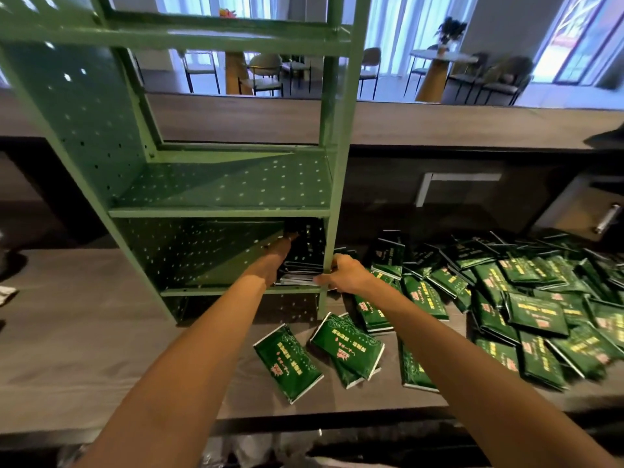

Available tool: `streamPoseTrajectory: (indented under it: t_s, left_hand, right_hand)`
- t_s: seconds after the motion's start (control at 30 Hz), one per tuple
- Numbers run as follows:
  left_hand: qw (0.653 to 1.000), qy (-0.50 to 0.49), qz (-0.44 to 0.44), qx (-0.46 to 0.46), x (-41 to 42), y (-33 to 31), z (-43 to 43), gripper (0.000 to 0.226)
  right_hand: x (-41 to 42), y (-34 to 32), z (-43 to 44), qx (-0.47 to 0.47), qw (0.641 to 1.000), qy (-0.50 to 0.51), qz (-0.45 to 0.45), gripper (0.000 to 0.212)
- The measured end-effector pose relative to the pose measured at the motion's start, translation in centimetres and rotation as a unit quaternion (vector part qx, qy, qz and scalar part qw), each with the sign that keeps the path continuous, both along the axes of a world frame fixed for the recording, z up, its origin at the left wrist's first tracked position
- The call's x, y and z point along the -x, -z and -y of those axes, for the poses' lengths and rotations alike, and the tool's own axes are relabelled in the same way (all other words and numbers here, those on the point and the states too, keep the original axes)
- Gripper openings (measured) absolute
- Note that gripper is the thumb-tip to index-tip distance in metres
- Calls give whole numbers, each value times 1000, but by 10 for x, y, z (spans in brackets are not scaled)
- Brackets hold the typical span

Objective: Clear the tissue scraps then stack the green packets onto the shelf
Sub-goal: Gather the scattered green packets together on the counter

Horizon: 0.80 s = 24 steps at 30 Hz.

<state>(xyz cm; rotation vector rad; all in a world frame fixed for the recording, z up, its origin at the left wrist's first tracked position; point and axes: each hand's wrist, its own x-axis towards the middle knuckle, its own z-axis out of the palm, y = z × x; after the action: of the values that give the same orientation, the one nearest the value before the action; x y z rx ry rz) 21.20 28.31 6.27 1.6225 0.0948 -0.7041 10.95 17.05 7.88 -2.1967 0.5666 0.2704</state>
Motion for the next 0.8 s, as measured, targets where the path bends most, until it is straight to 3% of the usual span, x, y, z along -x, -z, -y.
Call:
streamPoseTrajectory:
  t_s: [0.1, 0.23, 0.4, 0.5, 0.63, 0.8]
  left_hand:
    - [999, -9, 15, 44, 18, -14, -8, 45]
    - [993, -74, 3, 87, 22, -14, -23, 44]
    - [995, 12, 17, 97, 31, -12, -22, 37]
    - [993, 41, 21, 109, 30, -13, -23, 41]
    - [993, 11, 26, 111, 29, -12, -27, 46]
    - [995, 19, 6, 103, 38, -12, -21, 42]
  right_hand:
    - [4, -1, 0, -3, 1000, 0, 11, 39]
    - [6, 4, -1, 11, 999, 8, 37, 45]
    - [8, 13, -8, 44, 997, 6, 68, 64]
    - [8, 17, -11, 88, 992, 17, 90, 57]
    - [8, 22, -14, 129, 986, 15, 105, 50]
    - [8, 25, -15, 132, 985, 29, 105, 47]
